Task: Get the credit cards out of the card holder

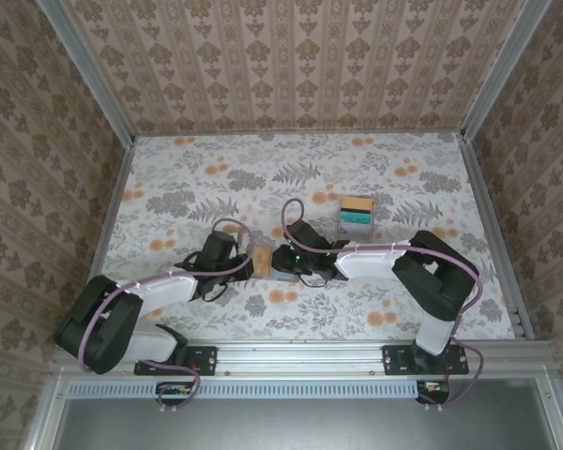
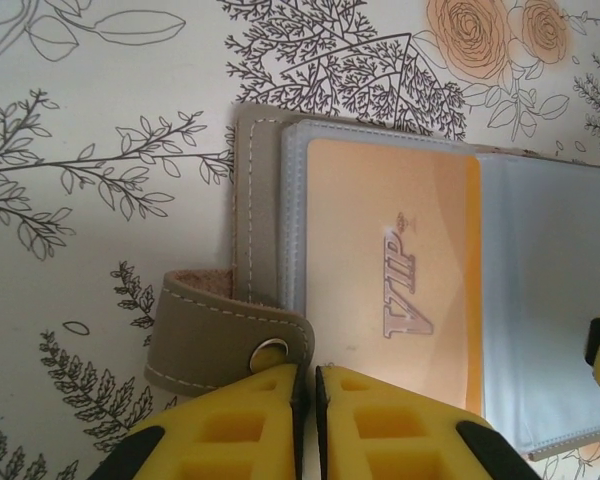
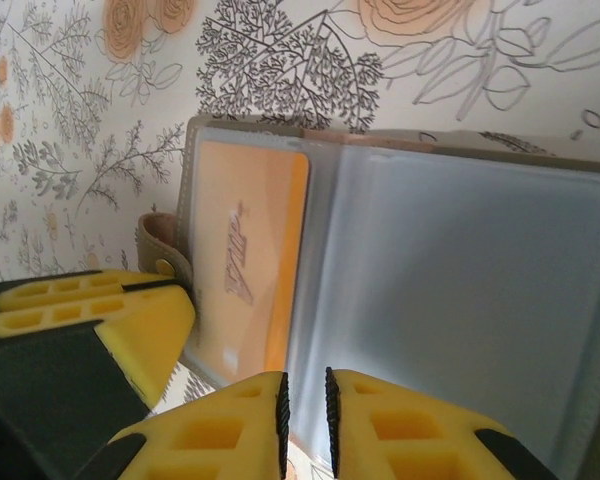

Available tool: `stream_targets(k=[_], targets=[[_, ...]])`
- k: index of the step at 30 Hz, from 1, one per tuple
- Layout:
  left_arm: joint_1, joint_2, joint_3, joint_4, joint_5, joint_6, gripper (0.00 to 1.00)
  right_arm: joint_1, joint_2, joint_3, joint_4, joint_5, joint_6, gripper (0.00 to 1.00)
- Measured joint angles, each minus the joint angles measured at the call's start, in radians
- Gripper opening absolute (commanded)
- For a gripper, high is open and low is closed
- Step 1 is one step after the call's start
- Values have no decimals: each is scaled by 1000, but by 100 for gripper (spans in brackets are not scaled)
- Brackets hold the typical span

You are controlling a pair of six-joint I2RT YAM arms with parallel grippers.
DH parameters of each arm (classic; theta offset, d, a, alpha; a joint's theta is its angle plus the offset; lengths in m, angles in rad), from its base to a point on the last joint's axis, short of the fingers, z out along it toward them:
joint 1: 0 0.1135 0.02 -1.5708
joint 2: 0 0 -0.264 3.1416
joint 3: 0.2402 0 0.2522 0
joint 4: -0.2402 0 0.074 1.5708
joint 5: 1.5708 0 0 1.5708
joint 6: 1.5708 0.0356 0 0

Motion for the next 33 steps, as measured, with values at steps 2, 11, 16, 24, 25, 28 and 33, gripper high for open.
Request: stream_targets(k=[2, 11, 16, 24, 25, 28, 33], targets=[[0, 0, -3, 4, -1, -3, 13, 0, 18, 9, 12, -4, 8, 22], [0, 0, -13, 23, -1, -22, 11, 0, 65, 20, 34, -26, 31, 23], [-3, 0, -13, 24, -2, -25, 9, 0, 79, 27, 48, -34, 37, 22], [-17, 0, -13, 24, -16, -25, 9, 0, 100, 40, 68, -52, 50, 22], [-17, 0, -13, 24, -18, -25, 9, 0, 100, 41, 68, -53, 52, 22], [-21, -1, -13, 24, -24, -25, 8, 1, 100, 42, 67, -55, 53, 21], [-21, -1, -13, 24, -24, -25, 8, 3, 102, 42, 67, -55, 53, 17]])
